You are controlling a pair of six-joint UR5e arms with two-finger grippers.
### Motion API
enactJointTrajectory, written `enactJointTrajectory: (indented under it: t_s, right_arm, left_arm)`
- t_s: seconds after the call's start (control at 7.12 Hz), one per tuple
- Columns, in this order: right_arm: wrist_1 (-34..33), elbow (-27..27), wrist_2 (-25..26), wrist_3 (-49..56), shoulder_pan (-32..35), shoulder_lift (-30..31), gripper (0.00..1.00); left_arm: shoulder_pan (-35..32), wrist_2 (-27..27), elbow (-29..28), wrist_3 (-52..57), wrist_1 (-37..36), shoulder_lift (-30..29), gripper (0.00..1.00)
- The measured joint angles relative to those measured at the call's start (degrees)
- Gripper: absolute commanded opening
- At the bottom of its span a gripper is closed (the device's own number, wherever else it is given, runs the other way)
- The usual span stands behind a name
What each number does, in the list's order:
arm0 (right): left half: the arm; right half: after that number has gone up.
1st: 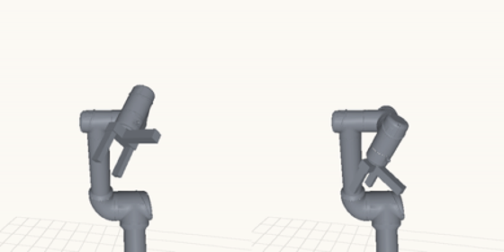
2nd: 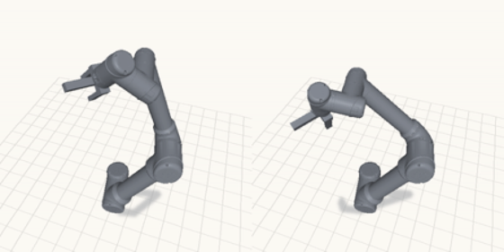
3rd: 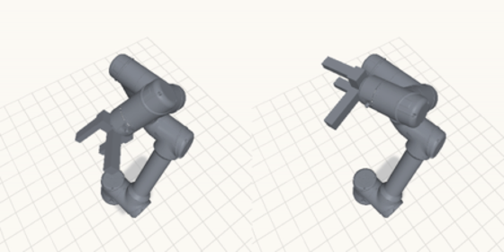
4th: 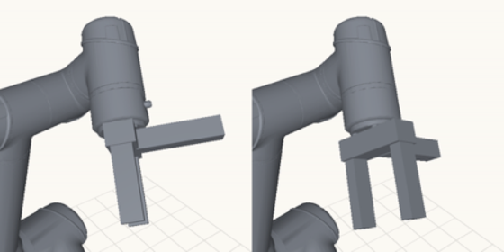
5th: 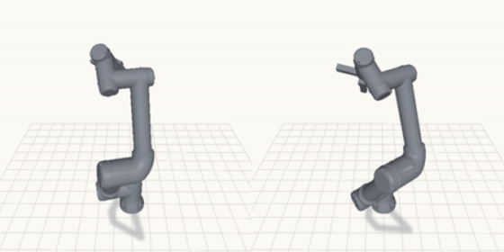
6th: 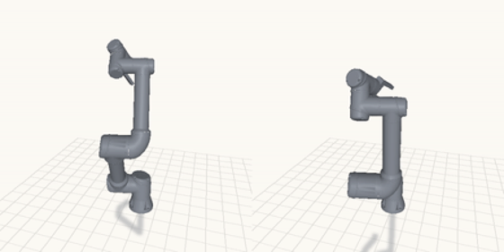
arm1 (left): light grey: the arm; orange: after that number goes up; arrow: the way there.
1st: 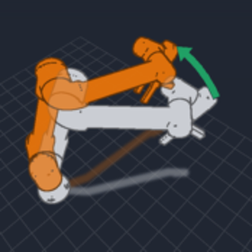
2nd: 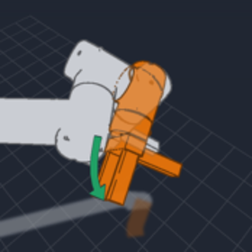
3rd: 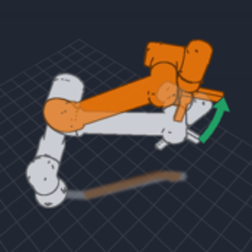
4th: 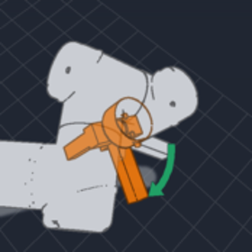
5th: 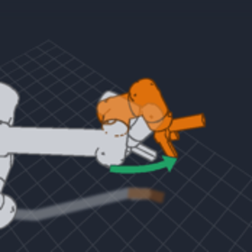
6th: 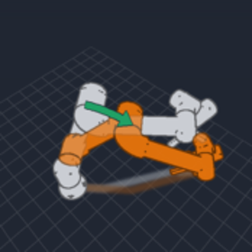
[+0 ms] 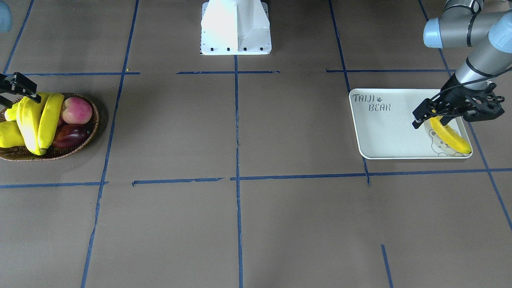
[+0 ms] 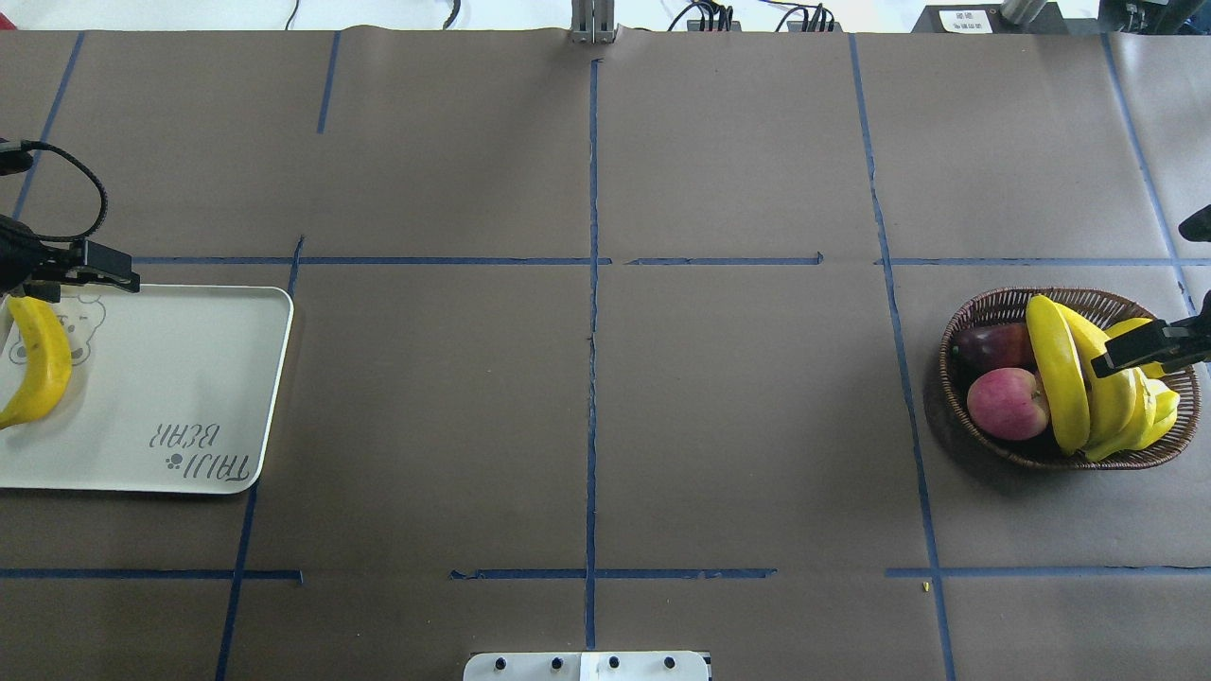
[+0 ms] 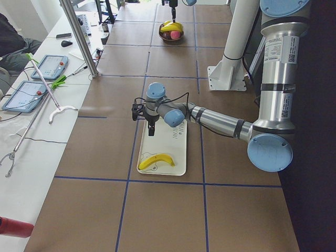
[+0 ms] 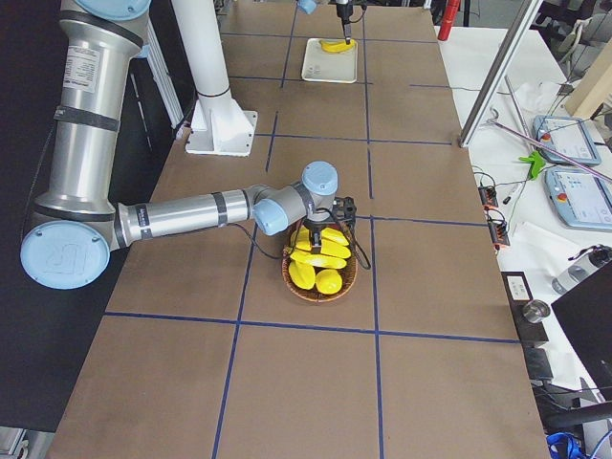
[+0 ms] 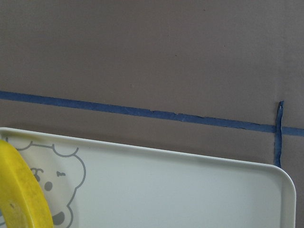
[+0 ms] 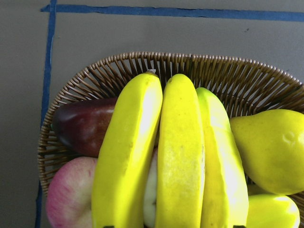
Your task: Transfer all bananas from basket to plate
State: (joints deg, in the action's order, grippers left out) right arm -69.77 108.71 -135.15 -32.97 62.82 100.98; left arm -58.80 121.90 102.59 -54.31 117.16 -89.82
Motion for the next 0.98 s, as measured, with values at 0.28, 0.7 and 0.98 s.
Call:
enactJointTrajectory:
  t_s: [0.28,0.7,0.98]
  right_arm:
    - [0.1,-0.7,0.0,-0.1,-0.1,-0.1,0.82]
    - [0.1,-1.6,0.0,0.1,-0.2,-0.3,0.82]
    - [0.2,-1.7,-0.1,0.1,-0.4,-0.4,0.82]
  left_arm:
    - [0.0,0.0,0.0,0.0,0.1,0.0,0.99]
    - [0.0,0.1,0.1,0.1,0.0,-0.1,0.99]
    - [0.0,0.2,0.1,0.1,0.1,-0.1,0.99]
